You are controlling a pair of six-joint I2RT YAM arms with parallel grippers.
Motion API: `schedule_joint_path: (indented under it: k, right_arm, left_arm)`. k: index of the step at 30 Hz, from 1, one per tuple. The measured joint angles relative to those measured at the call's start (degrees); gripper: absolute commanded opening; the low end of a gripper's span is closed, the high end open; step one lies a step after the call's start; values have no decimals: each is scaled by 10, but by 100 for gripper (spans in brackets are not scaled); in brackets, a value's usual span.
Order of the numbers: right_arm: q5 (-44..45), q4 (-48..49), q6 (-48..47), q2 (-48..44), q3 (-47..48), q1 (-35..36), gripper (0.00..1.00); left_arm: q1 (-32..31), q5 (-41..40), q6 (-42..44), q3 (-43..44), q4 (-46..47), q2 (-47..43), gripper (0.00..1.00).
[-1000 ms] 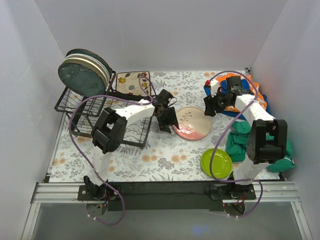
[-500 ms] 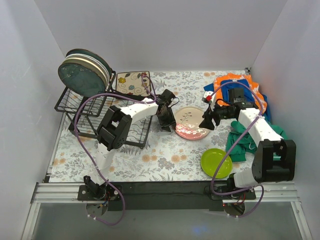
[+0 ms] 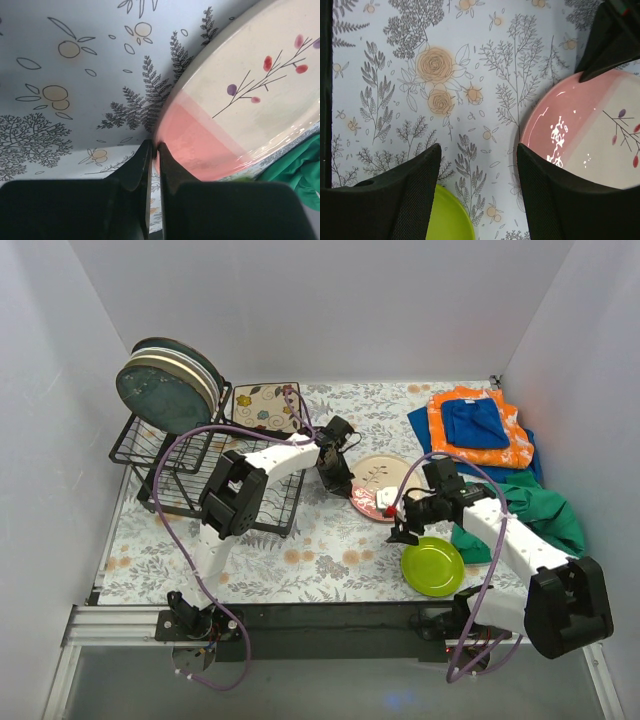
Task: Load the plates into the dish rack
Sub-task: Grab a plate with the left arm
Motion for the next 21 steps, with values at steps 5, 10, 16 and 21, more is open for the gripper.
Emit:
schedule_joint_path:
  k: [5, 10, 16, 21]
  right_arm:
    - [82, 63, 33, -23, -54, 64, 67]
    - [166, 145, 101, -23, -79, 127, 67]
    - [247, 217, 171, -27, -100, 168, 78]
    - [289, 256, 219, -39, -110, 181, 79]
  left_arm:
    - [-2, 1, -2, 3, 3, 2, 0]
    - [-3, -3, -4, 3, 2, -1, 0]
    - [-4, -11, -14, -12, 5, -15, 0]
    - [-4, -13, -25, -37, -1, -43, 0]
